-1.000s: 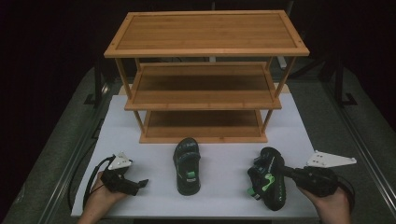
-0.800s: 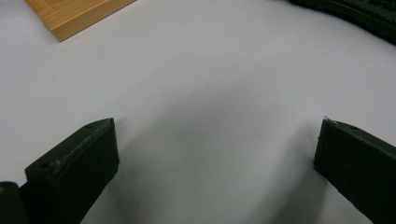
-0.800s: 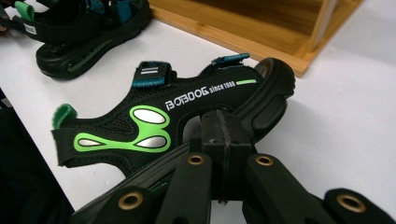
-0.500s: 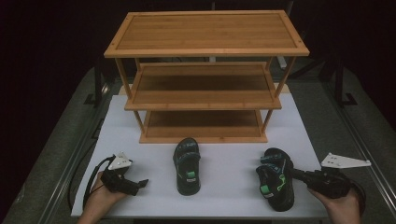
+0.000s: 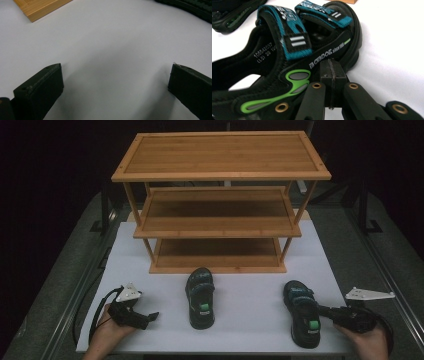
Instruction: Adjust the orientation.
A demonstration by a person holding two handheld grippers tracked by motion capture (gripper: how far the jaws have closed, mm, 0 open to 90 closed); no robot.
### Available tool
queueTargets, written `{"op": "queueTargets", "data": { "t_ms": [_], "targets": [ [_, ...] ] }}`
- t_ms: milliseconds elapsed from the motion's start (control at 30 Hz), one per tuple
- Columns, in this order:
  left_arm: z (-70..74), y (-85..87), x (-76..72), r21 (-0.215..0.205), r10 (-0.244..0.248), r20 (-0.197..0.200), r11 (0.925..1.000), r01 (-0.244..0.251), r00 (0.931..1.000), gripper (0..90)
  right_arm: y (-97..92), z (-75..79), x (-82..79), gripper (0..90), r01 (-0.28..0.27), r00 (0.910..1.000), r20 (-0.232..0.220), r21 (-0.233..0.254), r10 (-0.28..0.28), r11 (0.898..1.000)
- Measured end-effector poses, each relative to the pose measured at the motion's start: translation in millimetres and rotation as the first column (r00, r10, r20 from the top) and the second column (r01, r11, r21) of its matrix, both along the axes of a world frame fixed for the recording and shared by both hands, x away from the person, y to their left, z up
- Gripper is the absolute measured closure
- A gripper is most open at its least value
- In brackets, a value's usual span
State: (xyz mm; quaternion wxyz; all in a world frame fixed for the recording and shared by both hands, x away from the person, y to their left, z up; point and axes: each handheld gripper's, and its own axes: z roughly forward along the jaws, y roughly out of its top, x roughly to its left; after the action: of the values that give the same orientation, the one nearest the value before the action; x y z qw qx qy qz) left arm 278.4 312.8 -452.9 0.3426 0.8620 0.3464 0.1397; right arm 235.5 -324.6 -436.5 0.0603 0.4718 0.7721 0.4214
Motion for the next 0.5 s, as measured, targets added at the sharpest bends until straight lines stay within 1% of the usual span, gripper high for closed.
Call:
{"op": "queueTargets", "data": {
  "t_ms": [67, 133, 233, 333, 367, 400, 433, 500],
  "targets": [
    [0.0, 0.1, 0.0, 0.001, -0.001, 0.0, 1.0, 0.001, 1.0, 0.0, 0.2, 0.9, -0.1, 89.6, 0.001, 1.0, 0.002, -0.007, -0.001, 1.0],
    [0.0, 0.1, 0.0, 0.0, -0.001, 0.0, 1.0, 0.001, 1.0, 0.0, -2.3, 4.7, -1.1, 87.5, 0.015, 0.9997, 0.02, -0.007, -0.015, 1.0],
    [0.0, 0.1, 0.1, 0.0, -0.001, -0.001, 1.0, 0.001, 1.0, 0.0, -8.6, 12.6, -3.0, 83.2, 0.049, 0.9976, 0.047, 0.015, -0.05, 0.999],
    [0.0, 0.2, 0.2, 0.0, -0.001, -0.001, 1.0, 0.001, 1.0, 0.0, -12.2, 24.0, -3.1, 76.2, 0.049, 0.9949, 0.086, 0.031, -0.052, 0.998],
    [0.0, 0.2, 0.1, 0.0, -0.001, -0.001, 1.0, 0.001, 1.0, 0.0, -12.7, 29.0, -3.4, 73.5, 0.047, 0.9936, 0.1, 0.044, -0.052, 0.998],
    [0.0, 0.2, 0.1, 0.001, -0.001, -0.001, 1.0, 0.001, 1.0, 0.0, -12.3, 35.1, -3.8, 70.8, 0.034, 0.9918, 0.121, 0.066, -0.041, 0.997],
    [0.0, 0.2, 0.2, 0.0, -0.001, -0.001, 1.0, 0.001, 1.0, 0.0, -11.3, 38.4, -4.2, 69.3, 0.019, 0.9908, 0.132, 0.076, -0.028, 0.997],
    [0.0, 0.2, 0.2, 0.0, -0.001, -0.001, 1.0, 0.001, 1.0, 0.0, -3.7, 46.3, -5.2, 64.0, -0.04, 0.9878, 0.154, 0.083, 0.026, 0.996]
  ]
}}
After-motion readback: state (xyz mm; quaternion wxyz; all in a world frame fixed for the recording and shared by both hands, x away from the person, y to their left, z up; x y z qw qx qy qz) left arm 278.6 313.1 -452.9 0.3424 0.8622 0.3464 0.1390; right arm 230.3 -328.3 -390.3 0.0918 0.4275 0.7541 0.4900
